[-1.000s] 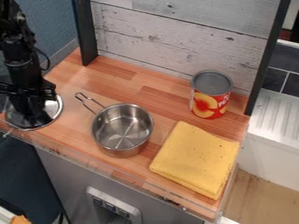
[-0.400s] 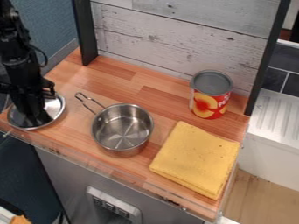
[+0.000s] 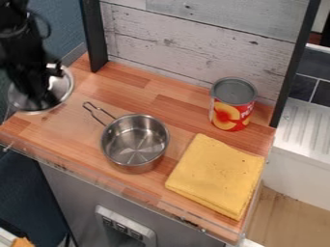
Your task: Put the lid on the silver pot
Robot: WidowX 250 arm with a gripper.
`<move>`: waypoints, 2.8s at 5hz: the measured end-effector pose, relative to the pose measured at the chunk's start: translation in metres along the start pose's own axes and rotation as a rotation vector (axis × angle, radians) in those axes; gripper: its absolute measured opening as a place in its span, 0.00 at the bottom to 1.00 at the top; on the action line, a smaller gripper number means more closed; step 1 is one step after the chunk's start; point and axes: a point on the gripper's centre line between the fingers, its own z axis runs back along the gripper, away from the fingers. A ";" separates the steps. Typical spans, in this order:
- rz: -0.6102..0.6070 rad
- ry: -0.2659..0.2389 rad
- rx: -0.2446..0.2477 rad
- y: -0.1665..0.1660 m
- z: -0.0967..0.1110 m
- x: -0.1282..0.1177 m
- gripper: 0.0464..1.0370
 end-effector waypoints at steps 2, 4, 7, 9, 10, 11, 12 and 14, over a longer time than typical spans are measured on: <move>-0.145 0.036 -0.059 -0.080 -0.004 -0.014 0.23; -0.266 0.050 -0.093 -0.134 -0.011 -0.024 0.23; -0.311 0.093 -0.109 -0.152 -0.032 -0.030 0.23; -0.334 0.100 -0.101 -0.154 -0.034 -0.035 0.23; -0.334 0.108 -0.105 -0.154 -0.033 -0.038 0.29; -0.327 0.135 -0.123 -0.154 -0.025 -0.043 0.60; -0.301 0.146 -0.142 -0.148 -0.012 -0.040 0.89; -0.296 0.140 -0.150 -0.145 0.004 -0.034 0.96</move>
